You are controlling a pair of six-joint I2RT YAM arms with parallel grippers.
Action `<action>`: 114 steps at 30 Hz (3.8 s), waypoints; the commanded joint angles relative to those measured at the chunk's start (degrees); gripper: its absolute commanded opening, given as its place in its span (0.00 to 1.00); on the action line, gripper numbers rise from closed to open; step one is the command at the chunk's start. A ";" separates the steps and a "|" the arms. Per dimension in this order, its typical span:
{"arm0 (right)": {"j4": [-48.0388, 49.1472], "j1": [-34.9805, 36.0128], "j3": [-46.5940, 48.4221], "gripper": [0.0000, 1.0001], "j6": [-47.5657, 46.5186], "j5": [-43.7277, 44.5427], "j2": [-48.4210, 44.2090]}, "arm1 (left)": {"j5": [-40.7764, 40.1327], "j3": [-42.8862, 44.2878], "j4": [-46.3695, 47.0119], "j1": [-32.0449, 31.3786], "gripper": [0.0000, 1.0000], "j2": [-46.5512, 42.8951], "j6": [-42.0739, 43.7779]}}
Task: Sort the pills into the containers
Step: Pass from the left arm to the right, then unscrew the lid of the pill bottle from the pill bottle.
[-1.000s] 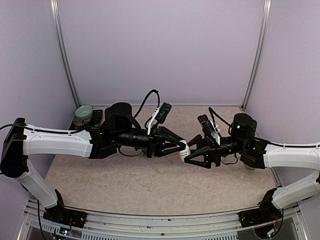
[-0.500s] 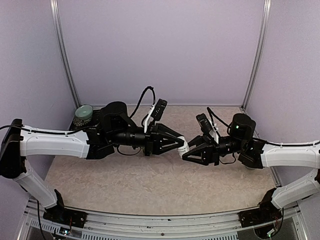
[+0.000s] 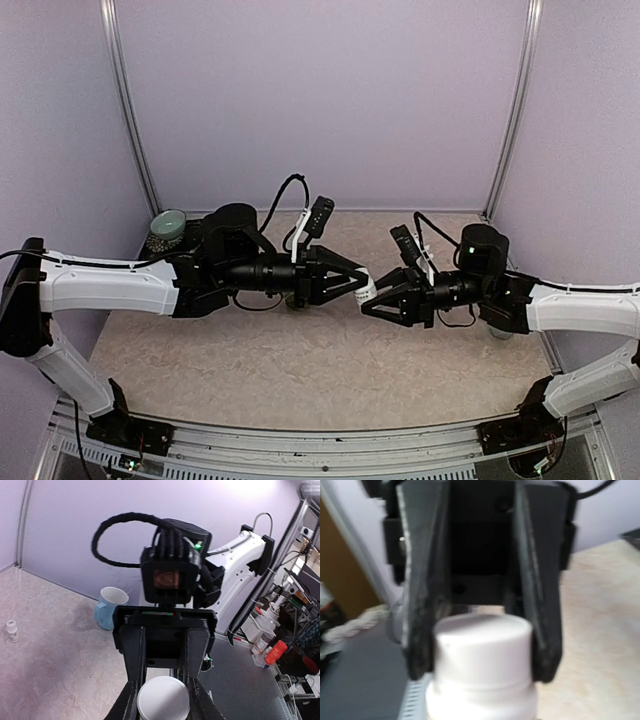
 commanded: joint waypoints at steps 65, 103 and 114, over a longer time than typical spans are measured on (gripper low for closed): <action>-6.40 -7.05 -0.89 0.00 1.74 14.53 -1.40 | 2.41 5.91 -1.14 -1.15 0.96 1.36 -3.07; -2.28 -3.61 0.05 0.02 -1.12 1.38 -0.88 | -2.04 12.73 -9.36 -0.30 0.97 6.26 1.45; -4.46 -3.60 -0.47 0.02 -2.61 0.96 -1.96 | 0.30 8.92 -8.49 0.31 0.75 3.66 3.49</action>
